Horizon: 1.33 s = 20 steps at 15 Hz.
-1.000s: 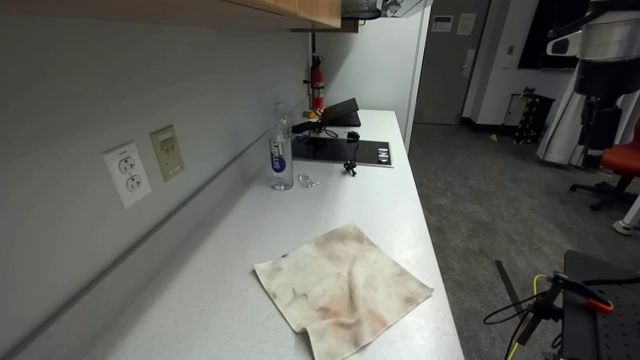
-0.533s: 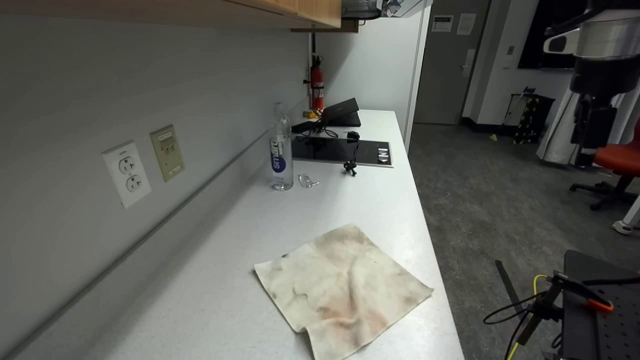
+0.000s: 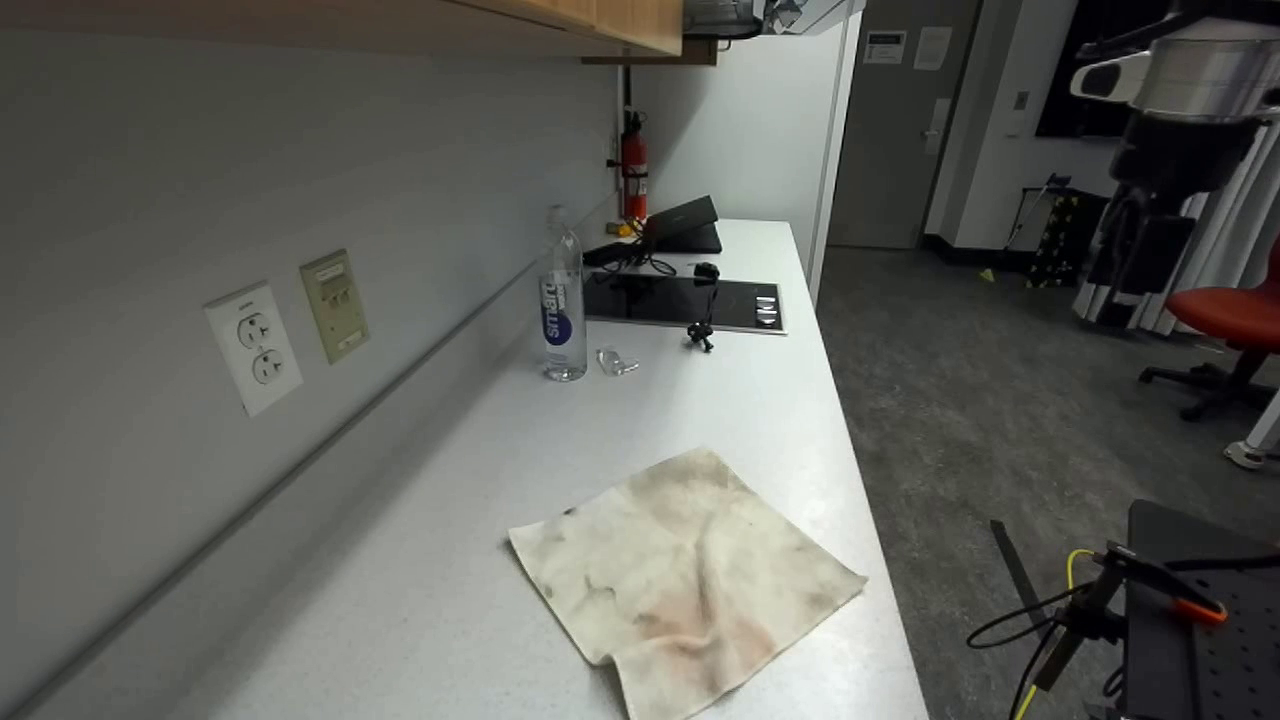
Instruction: Fold the towel
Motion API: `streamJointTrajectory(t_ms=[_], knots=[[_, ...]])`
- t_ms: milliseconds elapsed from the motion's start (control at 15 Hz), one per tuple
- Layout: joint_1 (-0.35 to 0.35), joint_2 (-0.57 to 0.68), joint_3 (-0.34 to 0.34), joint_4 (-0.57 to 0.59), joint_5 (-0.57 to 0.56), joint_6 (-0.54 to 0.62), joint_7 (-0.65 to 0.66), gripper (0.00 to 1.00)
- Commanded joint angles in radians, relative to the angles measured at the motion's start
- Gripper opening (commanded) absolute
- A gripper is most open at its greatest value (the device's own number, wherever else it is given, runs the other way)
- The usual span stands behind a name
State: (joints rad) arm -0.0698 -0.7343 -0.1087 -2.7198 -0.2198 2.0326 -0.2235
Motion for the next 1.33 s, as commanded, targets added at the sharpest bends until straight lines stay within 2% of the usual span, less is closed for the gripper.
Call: streamJointTrajectory(t_ms=[0, 67, 200, 333, 667, 933, 1000, 1267], knots=[[0.039, 0.215, -0.008, 0.087, 0.043, 0.195, 0.027, 1.0], [0.012, 0.055, -0.002, 0.012, 0.022, 0.113, 0.004, 1.0], [0.019, 0.149, 0.002, 0.042, 0.031, 0.181, 0.014, 1.0], [0.021, 0.206, 0.004, 0.066, 0.034, 0.192, 0.017, 1.0], [0.028, 0.219, -0.002, 0.079, 0.043, 0.195, 0.003, 1.0], [0.052, 0.219, -0.028, 0.065, 0.084, 0.245, -0.058, 1.0], [0.075, 0.351, -0.033, 0.142, 0.118, 0.317, -0.07, 1.0], [0.142, 0.48, -0.053, 0.209, 0.264, 0.463, -0.159, 1.0]])
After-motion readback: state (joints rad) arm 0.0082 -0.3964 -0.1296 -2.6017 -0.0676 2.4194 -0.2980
